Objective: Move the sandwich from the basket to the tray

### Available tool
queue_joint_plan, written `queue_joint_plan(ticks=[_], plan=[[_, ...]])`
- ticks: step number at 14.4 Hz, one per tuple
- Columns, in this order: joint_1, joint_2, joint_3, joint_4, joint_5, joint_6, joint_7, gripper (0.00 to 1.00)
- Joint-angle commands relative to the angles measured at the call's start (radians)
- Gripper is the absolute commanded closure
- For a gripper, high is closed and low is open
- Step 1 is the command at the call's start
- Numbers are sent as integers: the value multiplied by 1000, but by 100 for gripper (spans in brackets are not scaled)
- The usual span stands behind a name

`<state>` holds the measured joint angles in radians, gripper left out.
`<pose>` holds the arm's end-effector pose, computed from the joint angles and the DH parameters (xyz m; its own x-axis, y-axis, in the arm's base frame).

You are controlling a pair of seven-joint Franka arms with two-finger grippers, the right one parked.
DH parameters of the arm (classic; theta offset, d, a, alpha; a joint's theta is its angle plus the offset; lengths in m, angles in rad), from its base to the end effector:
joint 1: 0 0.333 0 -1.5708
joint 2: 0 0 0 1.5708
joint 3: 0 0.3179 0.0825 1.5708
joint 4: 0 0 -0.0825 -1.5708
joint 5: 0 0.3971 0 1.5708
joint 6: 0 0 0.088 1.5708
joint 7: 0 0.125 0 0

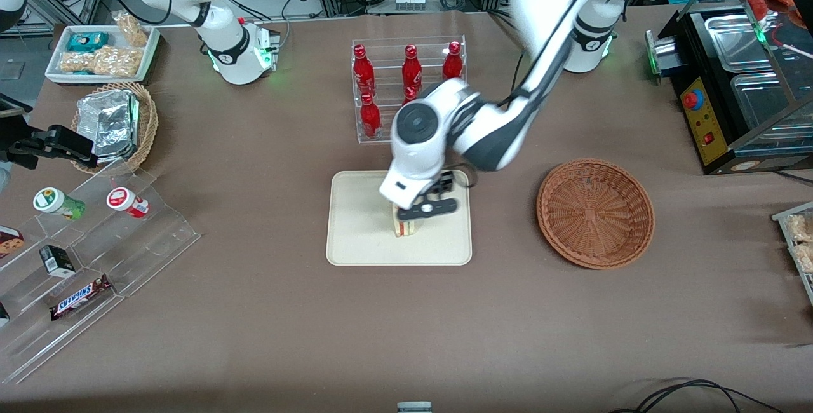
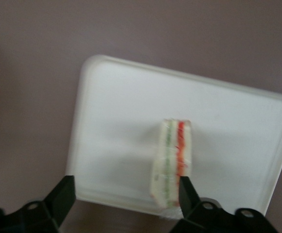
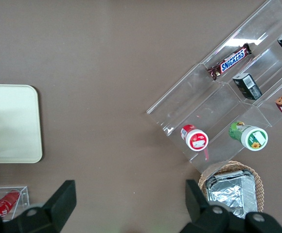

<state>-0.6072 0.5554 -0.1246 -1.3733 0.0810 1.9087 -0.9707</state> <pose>0.5540 -0.4663 0.3733 0.9738 0.2275 -0.0003 0.2274 -0.9736 -0.0189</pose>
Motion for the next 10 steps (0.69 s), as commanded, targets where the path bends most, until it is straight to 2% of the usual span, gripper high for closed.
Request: queue_joint_plan(ticks=[1,3,6,8,10], plan=[[140,-211,-6,-79,-64,-185,105,0],[266,-288,-4,-76,-92,-339,241,0],[444,-365,-3,-76,-84,-492,406,0],[536,-397,-1,-76,-76,-542,504,0],[599,-423,-1,-81,-72,-550,515,0]])
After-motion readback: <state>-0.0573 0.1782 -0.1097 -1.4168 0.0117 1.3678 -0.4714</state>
